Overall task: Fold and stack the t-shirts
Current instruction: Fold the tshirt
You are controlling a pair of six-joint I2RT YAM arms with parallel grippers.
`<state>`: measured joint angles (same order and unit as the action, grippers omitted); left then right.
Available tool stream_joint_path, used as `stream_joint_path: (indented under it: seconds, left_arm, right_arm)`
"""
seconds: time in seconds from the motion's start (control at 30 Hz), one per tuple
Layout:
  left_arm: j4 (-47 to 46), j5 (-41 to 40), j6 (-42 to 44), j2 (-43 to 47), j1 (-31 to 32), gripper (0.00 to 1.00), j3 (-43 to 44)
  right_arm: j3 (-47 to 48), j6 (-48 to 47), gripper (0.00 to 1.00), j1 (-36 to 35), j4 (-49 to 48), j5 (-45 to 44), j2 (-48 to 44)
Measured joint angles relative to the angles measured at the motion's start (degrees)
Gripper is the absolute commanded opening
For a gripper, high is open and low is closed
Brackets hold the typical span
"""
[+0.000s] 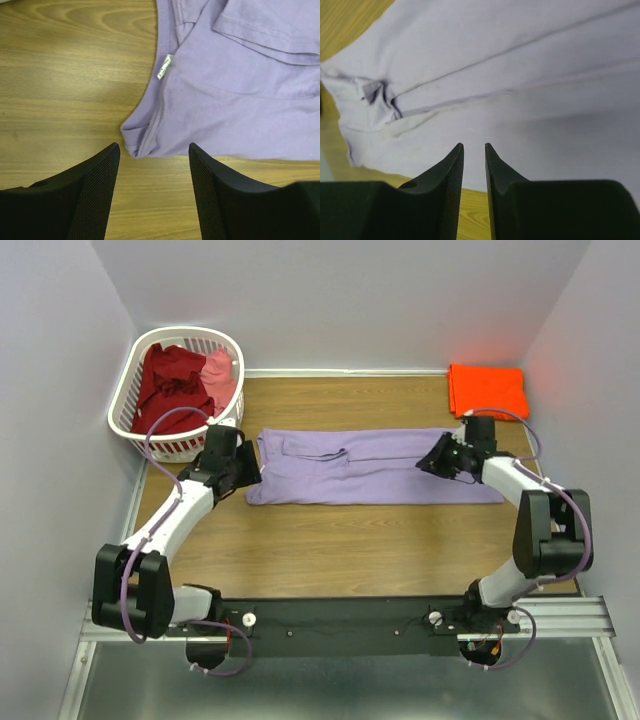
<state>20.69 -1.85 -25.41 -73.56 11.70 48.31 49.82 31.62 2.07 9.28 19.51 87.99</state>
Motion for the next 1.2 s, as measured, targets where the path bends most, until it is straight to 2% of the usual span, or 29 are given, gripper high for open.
stream_joint_path:
  seconds: [0.17, 0.33, 0.4, 0.57, 0.77, 1.0, 1.2]
  left_arm:
    - [-0.9, 1.4, -0.2, -1.8, 2.4, 0.66, 0.8]
    - [-4.0, 6.0, -1.8, -8.8, 3.3, 0.67, 4.9]
    - [-4.9, 7.3, -2.2, -12.2, 3.3, 0.67, 7.8]
    - [-7.6, 10.8, -2.6, -21.4, 3.3, 0.76, 15.8]
    - [-8.8, 13.1, -2.9, -25.6, 3.8, 0.74, 17.7]
    - [-8.6, 12.4, -2.9, -28.1, 4.2, 0.73, 19.0]
    - [-7.1, 9.1, -1.6, -34.0, 4.0, 0.72, 25.6]
  right_arm:
    - [7.5, -0.9, 0.38, -7.4, -0.3, 4.2, 8.6]
    - [16.5, -1.0, 0.39, -14.3, -1.1, 6.4, 16.0]
    - [19.8, -0.4, 0.39, -16.2, -1.8, 7.4, 18.9]
    - [27.8, 0.3, 0.49, -18.3, -2.7, 10.5, 25.6]
    - [36.5, -0.2, 0.52, -24.6, -3.4, 13.0, 32.6]
    - [38.3, 0.8, 0.52, -27.4, -3.4, 11.5, 35.1]
    - [36.5, 3.1, 0.52, -26.7, -3.2, 2.4, 33.2]
